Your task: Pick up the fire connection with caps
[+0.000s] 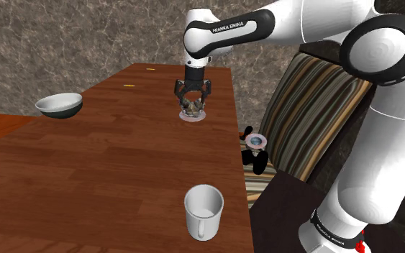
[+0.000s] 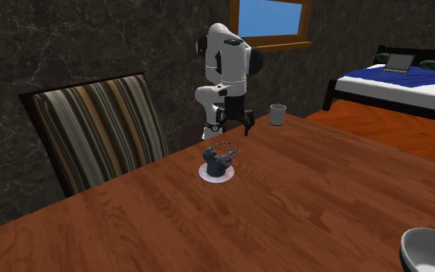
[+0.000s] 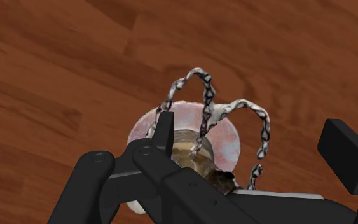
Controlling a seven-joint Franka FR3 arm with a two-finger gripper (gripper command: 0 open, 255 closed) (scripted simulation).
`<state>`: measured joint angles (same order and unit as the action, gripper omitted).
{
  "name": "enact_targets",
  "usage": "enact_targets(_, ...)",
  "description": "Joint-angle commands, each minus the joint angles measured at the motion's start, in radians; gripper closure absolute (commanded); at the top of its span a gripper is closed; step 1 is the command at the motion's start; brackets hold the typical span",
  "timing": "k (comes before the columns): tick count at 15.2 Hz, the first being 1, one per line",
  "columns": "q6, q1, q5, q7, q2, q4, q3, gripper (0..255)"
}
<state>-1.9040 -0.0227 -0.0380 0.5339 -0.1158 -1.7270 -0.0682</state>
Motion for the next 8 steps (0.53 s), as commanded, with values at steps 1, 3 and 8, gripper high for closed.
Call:
enact_targets(1, 0.013, 0.002, 0.007, 0.028, -0.079, 0.096, 0.001, 0)
enact_targets(3, 0.029, 0.006, 0.014, 0.055, -0.165, 0.202, 0.004, 0)
enact_targets(8, 0.007, 0.009, 0.018, 0.072, -0.232, 0.249, 0.008, 0)
